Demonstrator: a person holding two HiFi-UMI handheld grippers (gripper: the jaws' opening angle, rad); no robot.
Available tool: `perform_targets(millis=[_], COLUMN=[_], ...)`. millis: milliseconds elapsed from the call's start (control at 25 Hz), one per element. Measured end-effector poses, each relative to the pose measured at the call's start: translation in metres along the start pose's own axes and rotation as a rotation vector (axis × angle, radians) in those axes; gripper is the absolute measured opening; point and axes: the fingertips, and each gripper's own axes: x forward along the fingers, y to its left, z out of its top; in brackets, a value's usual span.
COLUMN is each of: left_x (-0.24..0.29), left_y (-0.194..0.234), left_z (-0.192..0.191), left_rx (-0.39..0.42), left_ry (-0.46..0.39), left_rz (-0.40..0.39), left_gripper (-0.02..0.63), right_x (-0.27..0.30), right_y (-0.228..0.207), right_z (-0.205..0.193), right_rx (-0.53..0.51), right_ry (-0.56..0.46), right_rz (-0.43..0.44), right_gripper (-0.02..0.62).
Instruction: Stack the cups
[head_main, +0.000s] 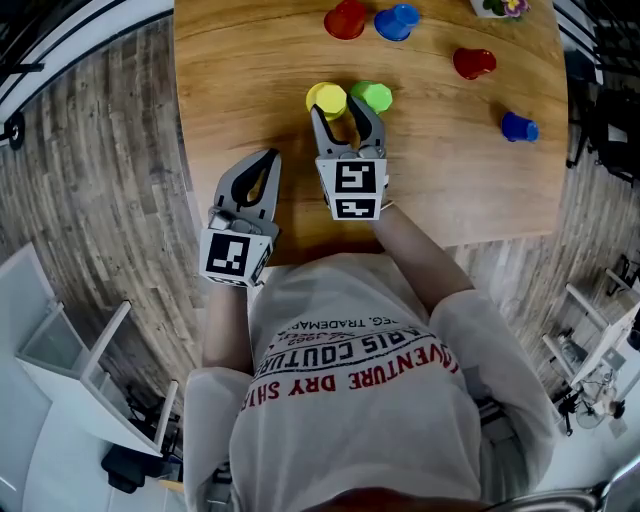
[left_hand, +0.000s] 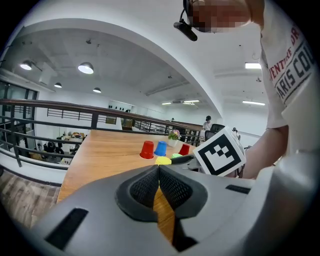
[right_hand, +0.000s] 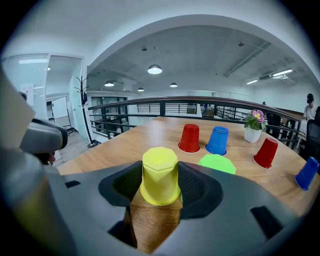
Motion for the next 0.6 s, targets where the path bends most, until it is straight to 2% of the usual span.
perform_targets(millis=[200, 600], left_x=[0.0, 0.003], left_y=[-0.001, -0.019], left_z=[0.0, 0.026], left_rx=[0.005, 0.029], left_ry=[0.004, -0.042], left_rz=[-0.006, -0.038], left_gripper=[0.016, 0.017], right_x=[-0.003, -0.049], right_y=[0.009, -0.002], right_z=[0.001, 0.041], right_rx=[-0.004, -0.013], right_ry=[0.003, -0.112], right_rz=[0.057, 0.043], right_gripper=[0.267, 0.282])
